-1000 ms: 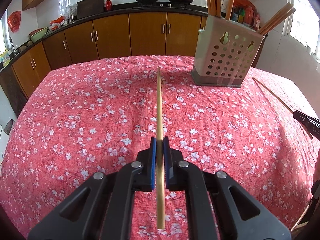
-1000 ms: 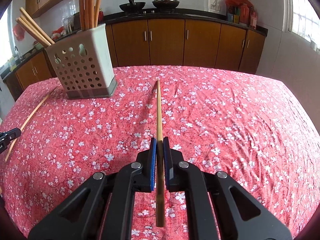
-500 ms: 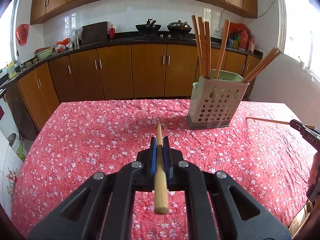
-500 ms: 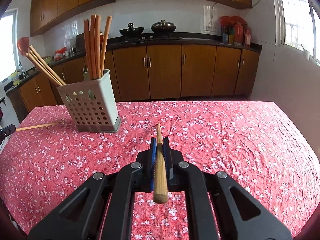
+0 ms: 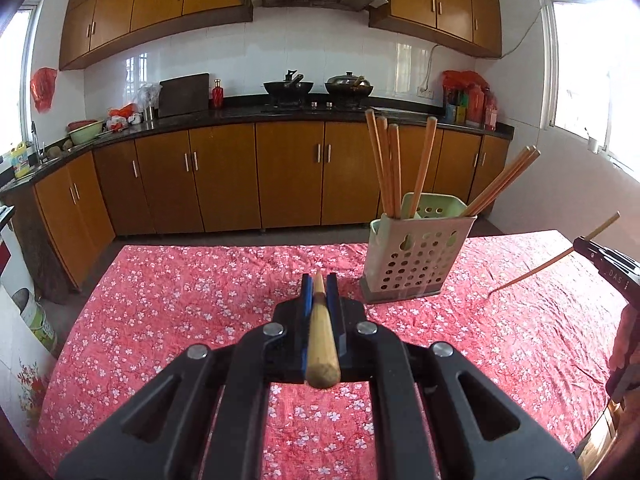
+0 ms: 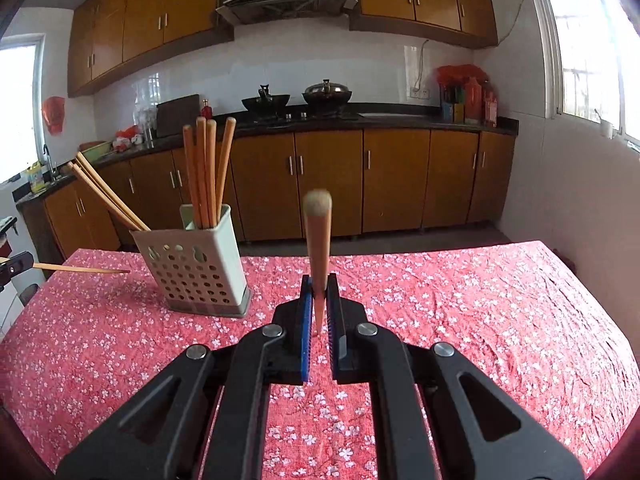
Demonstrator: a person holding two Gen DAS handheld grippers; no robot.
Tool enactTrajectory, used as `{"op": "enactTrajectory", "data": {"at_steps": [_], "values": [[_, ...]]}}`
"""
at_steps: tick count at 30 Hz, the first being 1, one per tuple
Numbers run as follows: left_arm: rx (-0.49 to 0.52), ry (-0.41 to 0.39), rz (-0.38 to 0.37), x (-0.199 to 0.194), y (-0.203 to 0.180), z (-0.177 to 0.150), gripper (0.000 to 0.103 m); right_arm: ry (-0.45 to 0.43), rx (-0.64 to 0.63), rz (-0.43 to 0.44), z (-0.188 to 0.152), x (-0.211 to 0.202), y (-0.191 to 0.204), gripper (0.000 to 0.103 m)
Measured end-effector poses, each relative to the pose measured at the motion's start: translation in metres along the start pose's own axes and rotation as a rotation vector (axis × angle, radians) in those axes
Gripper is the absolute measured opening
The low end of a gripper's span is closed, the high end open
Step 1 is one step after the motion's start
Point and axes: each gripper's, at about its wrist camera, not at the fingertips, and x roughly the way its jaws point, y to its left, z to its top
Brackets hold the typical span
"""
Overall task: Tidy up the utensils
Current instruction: 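Lift both held chopsticks upright and carry them above the perforated holder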
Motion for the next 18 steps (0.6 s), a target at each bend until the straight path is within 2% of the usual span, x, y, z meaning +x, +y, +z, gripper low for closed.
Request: {"op": "enactTrajectory", "data": {"at_steps": [7,18], "values": [[0.042,-0.027,-0.028,-0.011,-0.008,0.011,0.008,-0.063,-0.011,0.035,0.018,-0.017,0.012,0.008],[0.029,-0.009,-0.012,-0.006,-0.006,0.008,0.008,-0.057,-0.005,0.038,0.014,-0.017,0.011,0.008]]}}
